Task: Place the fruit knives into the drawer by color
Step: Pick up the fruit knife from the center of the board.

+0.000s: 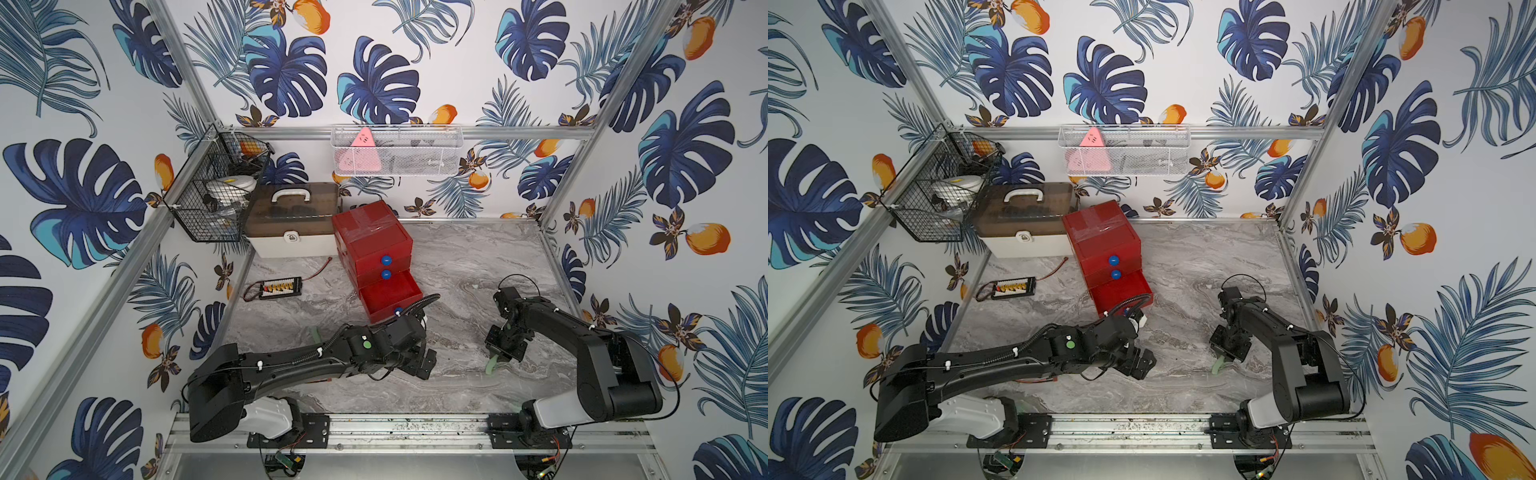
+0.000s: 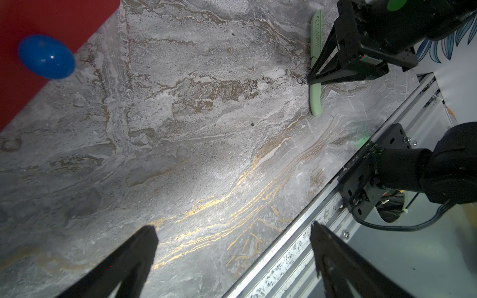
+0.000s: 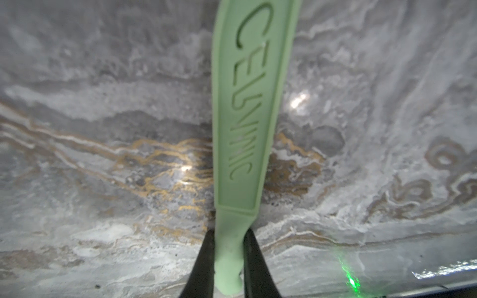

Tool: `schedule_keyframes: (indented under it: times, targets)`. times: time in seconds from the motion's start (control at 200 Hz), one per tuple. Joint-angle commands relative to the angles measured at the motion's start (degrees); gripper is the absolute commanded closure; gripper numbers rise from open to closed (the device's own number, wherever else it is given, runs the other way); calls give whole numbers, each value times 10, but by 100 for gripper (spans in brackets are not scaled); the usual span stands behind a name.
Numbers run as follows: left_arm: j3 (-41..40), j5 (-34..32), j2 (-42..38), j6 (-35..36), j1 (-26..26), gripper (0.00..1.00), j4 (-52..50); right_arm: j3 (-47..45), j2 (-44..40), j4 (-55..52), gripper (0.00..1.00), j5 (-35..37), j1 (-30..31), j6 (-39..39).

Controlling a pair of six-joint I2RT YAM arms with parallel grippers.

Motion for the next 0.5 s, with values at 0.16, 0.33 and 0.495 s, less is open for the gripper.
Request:
schedule_keyframes:
  times: [0.16, 0.33, 0.495]
  targets:
    - [14, -19, 2, 12, 0, 1, -5, 27, -26, 60, 95, -44, 3, -12]
    - [35, -24, 4, 25, 14, 1, -16, 41, -32, 63, 95, -66, 19, 4]
    - [42, -12, -10, 33, 60, 1, -26, 59, -28, 74, 96, -76, 56, 31]
